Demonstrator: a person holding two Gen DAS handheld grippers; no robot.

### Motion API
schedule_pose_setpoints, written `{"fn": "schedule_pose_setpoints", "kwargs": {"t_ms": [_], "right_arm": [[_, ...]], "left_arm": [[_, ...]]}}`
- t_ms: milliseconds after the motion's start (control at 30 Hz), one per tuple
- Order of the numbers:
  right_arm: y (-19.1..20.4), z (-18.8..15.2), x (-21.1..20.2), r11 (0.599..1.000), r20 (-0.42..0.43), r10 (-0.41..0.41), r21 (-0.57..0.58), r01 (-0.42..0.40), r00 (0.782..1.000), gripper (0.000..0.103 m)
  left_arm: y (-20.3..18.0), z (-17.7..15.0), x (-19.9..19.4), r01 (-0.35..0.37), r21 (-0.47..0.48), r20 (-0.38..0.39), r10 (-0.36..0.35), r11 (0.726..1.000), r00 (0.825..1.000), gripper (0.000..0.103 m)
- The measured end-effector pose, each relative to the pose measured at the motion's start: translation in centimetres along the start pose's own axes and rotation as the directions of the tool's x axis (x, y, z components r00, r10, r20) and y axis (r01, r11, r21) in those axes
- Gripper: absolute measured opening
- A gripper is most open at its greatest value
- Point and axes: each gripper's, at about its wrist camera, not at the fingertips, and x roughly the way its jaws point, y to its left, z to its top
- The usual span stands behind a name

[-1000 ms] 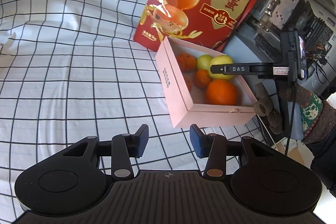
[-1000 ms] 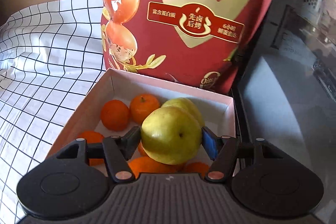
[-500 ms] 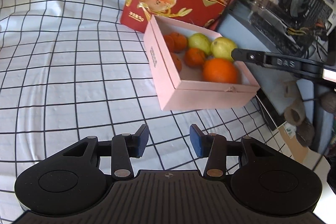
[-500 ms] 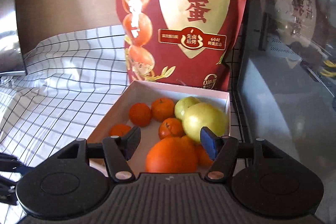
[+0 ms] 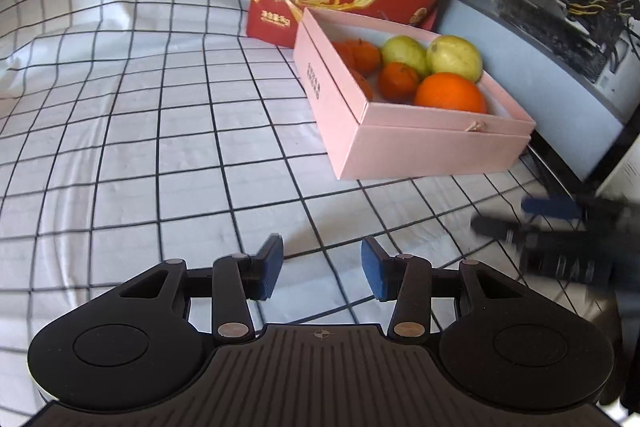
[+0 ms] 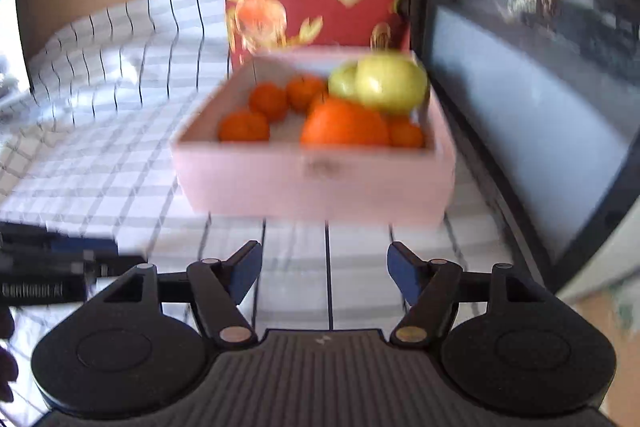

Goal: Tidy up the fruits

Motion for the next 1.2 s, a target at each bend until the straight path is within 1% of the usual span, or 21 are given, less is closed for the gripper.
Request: {"fn": "schedule_pose_setpoints", "kwargs": {"t_ms": [67, 133, 233, 300, 333, 433, 467, 533, 600, 700, 1200], "right_arm": [[-0.1, -1.4, 0.5, 1.000, -0.006, -0.001, -0.029, 0.000, 1.000, 0.070], [-0.4, -2.3, 0.9, 0.999, -0.009, 0.008, -0.047, -0.008, 1.000, 0.072], [-1.1, -2.6, 1.0, 0.998, -0.003, 0.025, -0.055, -0.025, 1.000, 0.076], [-1.6, -2.5, 1.4, 0.998, 0.000, 0.007, -0.060, -0.007, 1.000, 0.083], [-1.9, -2.3, 1.4, 0.999, 0.001, -0.003, -0.048, 0.003, 1.000, 0.085], [-2.6, -2.4, 1.5, 1.000, 0.023, -0.023, -0.017, 0.023, 0.999, 0.088], [-2.6, -2.5, 1.5, 1.000, 0.033, -0.022, -0.022, 0.022, 0.999, 0.088], [-2.6, -2.7, 1.4, 0.999, 0.037, -0.016, -0.027, 0.017, 0.999, 0.089], [-2.6, -2.6, 1.6, 0.999, 0.032, -0.006, -0.034, 0.007, 0.999, 0.093], [-2.4, -2.6, 1.8, 0.999, 0.031, -0.006, -0.037, 0.007, 0.999, 0.095], [-2.5, -2.7, 1.8, 0.999, 0.037, -0.002, -0.032, 0.003, 0.999, 0.096]], "left_arm": [[-1.0, -0.8, -0.1, -0.048, -0.003, 0.044, 0.049, 0.999, 0.998, 0.048], [-2.1, -1.3, -0.1, -0.082, -0.002, 0.067, 0.082, 0.997, 0.994, 0.049], [-4.0, -1.9, 0.1, -0.134, 0.051, 0.076, 0.130, 0.990, 0.989, 0.049], [-5.1, -2.3, 0.4, -0.162, 0.096, 0.088, 0.154, 0.982, 0.984, 0.051], [-5.6, -2.5, 0.5, -0.178, 0.105, 0.102, 0.167, 0.978, 0.981, 0.051], [-6.1, -2.9, 0.7, -0.209, 0.055, 0.137, 0.200, 0.976, 0.970, 0.051], [-6.3, -3.0, 0.7, -0.223, 0.061, 0.143, 0.212, 0.973, 0.967, 0.051], [-6.4, -2.9, 0.8, -0.228, 0.057, 0.143, 0.218, 0.972, 0.965, 0.051], [-6.5, -2.9, 0.8, -0.231, 0.057, 0.149, 0.221, 0.971, 0.964, 0.051], [-6.4, -3.0, 0.7, -0.223, 0.051, 0.153, 0.214, 0.973, 0.965, 0.050], [-6.1, -3.0, 0.5, -0.202, 0.022, 0.159, 0.196, 0.979, 0.968, 0.048]]}}
